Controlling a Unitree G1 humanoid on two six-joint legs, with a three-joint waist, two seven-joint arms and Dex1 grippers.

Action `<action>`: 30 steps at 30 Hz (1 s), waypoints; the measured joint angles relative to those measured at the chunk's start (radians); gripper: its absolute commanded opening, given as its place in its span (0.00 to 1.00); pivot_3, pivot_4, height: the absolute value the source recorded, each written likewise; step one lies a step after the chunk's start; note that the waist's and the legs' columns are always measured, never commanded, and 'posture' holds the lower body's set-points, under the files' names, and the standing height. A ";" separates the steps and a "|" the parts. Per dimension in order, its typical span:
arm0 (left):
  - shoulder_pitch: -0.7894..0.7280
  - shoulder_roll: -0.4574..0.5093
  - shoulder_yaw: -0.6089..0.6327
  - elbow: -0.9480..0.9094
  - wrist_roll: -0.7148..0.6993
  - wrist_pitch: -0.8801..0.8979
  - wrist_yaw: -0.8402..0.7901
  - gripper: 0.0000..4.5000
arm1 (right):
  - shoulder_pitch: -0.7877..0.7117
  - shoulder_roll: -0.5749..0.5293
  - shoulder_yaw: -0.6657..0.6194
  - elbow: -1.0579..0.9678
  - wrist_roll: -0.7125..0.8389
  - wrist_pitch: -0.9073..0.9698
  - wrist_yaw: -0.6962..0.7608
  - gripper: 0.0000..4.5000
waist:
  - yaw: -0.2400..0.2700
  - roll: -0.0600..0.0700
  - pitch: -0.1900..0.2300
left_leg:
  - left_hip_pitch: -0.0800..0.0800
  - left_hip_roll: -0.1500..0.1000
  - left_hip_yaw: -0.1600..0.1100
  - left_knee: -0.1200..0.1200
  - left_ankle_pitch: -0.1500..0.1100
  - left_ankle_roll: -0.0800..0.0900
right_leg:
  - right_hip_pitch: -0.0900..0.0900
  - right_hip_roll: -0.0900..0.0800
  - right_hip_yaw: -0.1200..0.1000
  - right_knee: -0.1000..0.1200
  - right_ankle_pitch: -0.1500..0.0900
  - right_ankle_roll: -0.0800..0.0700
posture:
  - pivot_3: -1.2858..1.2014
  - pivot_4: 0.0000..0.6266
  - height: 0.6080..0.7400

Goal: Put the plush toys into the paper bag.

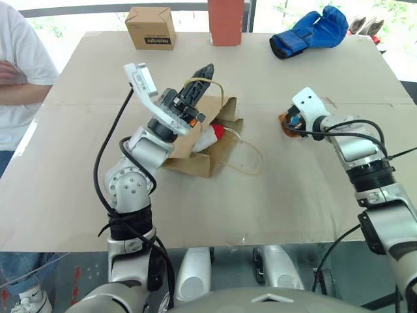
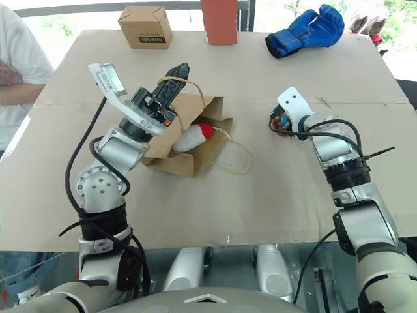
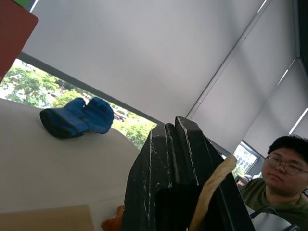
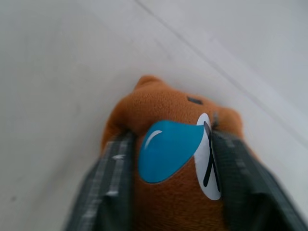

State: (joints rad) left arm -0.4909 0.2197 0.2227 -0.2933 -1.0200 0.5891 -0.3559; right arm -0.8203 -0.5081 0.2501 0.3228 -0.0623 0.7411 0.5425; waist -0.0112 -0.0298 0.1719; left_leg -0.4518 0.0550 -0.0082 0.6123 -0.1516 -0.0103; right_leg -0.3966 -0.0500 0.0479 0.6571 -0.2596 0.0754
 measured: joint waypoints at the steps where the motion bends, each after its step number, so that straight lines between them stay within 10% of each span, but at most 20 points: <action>1: 0.000 0.000 0.004 0.000 0.000 -0.003 0.002 0.00 | 0.009 -0.009 0.000 -0.013 -0.002 -0.003 0.007 0.09 | 0.001 0.000 0.000 | 0.000 0.000 0.000 0.000 0.000 0.000 | 0.000 0.000 0.000 0.000 0.000 0.000 | 0.52 0.24 1.00; 14: 0.000 -0.039 -0.006 0.010 -0.040 0.015 0.032 0.00 | 0.228 0.047 -0.010 -0.757 0.299 -0.035 0.233 0.01 | -0.023 0.002 0.002 | 0.003 0.001 -0.003 0.000 0.000 0.000 | 0.000 0.002 -0.001 0.003 -0.001 0.001 | 0.52 0.24 1.00; 20: -0.031 -0.050 -0.030 0.045 -0.043 0.036 0.014 0.00 | 0.121 0.244 0.272 -0.406 0.136 -0.275 0.211 0.01 | -0.023 0.002 0.002 | 0.001 0.000 -0.003 0.001 0.001 -0.001 | 0.000 0.002 0.001 0.002 0.000 0.000 | 0.52 0.24 1.00; 30: 0.004 -0.041 -0.004 0.027 -0.077 0.062 0.052 0.00 | -0.027 0.399 0.308 0.105 -0.007 -0.732 0.215 0.01 | -0.025 0.002 0.002 | 0.001 0.000 -0.004 -0.001 0.000 -0.001 | 0.000 0.002 0.000 0.002 0.000 0.000 | 0.52 0.24 1.00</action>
State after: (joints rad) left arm -0.4873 0.1783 0.2189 -0.2658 -1.0971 0.6511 -0.3038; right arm -0.8475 -0.1086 0.5585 0.4282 -0.0695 0.0087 0.7575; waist -0.0362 -0.0278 0.1740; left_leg -0.4507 0.0554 -0.0119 0.6110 -0.1512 -0.0112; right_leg -0.3970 -0.0475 0.0482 0.6591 -0.2596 0.0755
